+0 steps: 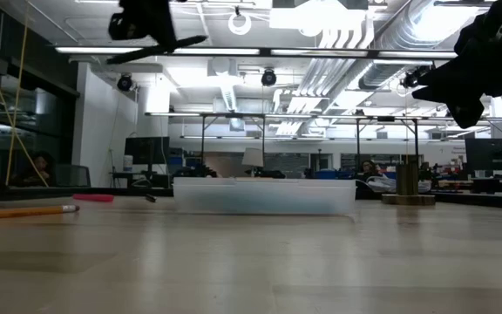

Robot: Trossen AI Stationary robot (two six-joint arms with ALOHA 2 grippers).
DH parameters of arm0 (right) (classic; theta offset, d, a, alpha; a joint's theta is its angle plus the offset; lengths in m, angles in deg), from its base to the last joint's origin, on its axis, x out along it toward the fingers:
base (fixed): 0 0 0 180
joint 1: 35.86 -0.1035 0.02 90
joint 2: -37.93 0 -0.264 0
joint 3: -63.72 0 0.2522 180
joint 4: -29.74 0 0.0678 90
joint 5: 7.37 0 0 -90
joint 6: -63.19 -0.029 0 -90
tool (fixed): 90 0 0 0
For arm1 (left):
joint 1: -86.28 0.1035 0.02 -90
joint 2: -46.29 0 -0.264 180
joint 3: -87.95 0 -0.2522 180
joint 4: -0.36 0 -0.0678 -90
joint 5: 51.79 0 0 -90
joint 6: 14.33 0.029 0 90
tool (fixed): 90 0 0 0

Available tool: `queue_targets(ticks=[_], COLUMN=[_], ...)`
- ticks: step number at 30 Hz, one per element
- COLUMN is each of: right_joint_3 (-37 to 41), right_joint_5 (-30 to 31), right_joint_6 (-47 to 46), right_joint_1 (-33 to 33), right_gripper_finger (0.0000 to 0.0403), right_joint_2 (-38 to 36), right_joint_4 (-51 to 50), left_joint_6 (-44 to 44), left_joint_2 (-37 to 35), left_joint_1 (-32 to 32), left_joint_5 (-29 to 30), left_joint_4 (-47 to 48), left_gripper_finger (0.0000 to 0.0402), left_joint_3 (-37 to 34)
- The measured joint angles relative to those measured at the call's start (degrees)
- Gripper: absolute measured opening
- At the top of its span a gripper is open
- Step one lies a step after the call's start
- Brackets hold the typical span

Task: Pick & place school supplies into a supply box
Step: Put the bottom black pen into the orange supply box

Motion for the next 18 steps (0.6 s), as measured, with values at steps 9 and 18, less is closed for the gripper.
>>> queue_targets(ticks=[9, 18], right_joint_3=[0.0, 0.0], right_joint_5=[0.03, 0.01], right_joint_6=[0.0, 0.0], right_joint_1=[0.01, 0.0], right_gripper_finger=[0.0094, 0.0094], right_joint_2=[0.11, 0.81], right_joint_4=[-0.15, -0.44], left_joint_6=[15.18, 27.0], left_joint_2=[5.07, 14.22], left_joint_1=[5.99, 9.72], left_joint_5=[0.22, -3.62], left_joint_4=[0.78, 3.6], left_gripper_finger=[0.0021, 0.0021], left_joint_3=[10.63, 21.16])
